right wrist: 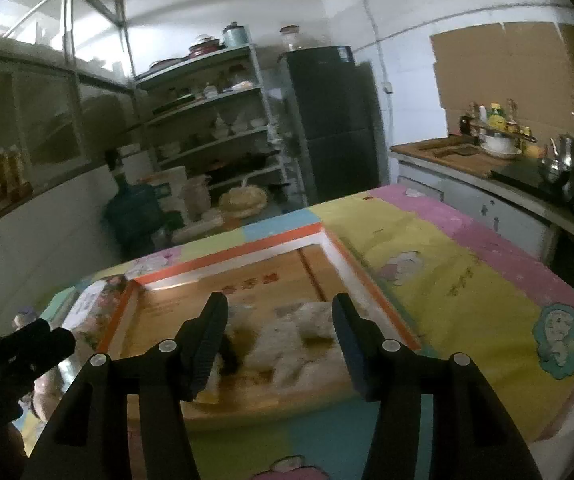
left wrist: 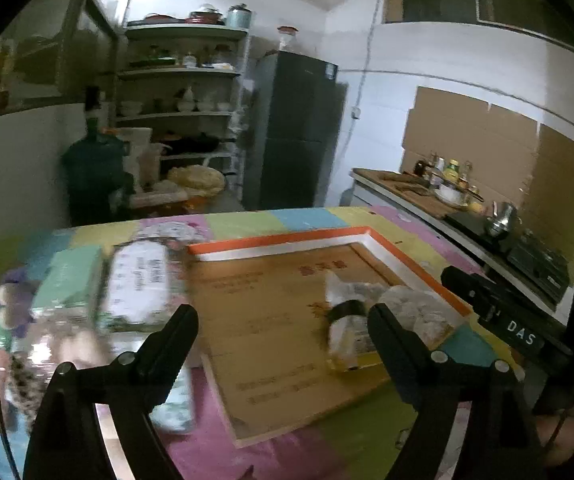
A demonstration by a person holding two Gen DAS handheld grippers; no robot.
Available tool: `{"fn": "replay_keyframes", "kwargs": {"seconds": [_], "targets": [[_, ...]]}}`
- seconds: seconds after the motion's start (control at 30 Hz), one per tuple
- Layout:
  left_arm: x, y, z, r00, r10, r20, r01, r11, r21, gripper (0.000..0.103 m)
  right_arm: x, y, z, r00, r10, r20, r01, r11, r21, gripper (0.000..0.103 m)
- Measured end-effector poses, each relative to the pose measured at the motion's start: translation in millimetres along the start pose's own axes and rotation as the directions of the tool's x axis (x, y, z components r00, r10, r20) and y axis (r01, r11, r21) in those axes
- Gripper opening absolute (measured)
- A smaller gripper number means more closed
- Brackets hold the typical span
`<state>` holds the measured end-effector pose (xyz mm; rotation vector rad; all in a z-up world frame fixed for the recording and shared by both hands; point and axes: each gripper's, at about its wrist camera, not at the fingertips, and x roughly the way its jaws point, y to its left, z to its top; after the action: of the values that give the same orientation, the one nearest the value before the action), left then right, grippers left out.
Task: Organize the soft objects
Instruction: 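Open the left tool to drop the snack bag into the box, then move both tools back over the remaining items on the bed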
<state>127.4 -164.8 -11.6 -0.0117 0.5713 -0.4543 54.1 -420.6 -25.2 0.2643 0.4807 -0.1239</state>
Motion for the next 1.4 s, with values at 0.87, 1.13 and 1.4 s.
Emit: {"fn": "replay_keyframes", "kwargs": {"seconds": [0.87,1.13,1.4], "targets": [[-71,97,-17,0.970,0.240,0.043,-0.235,0.966,-0.104,0.087,4,134,-9,0.983,0.177,-0.044,-0.182,0.966,-0.183,0.068],[-94,143,-32,0.949,0.312,0.045,-0.297,0.934,-0.198,0.087,-1,162,-18,0.975,0.213,-0.063,-0.222,0.947,-0.231,0.072],[-111,186,-50,0.929,0.371,0.022,-0.351,0.896,-0.272,0.087,0,187,-28,0.960,0.263,-0.097,-0.280,0.922,-0.269,0.072]]}}
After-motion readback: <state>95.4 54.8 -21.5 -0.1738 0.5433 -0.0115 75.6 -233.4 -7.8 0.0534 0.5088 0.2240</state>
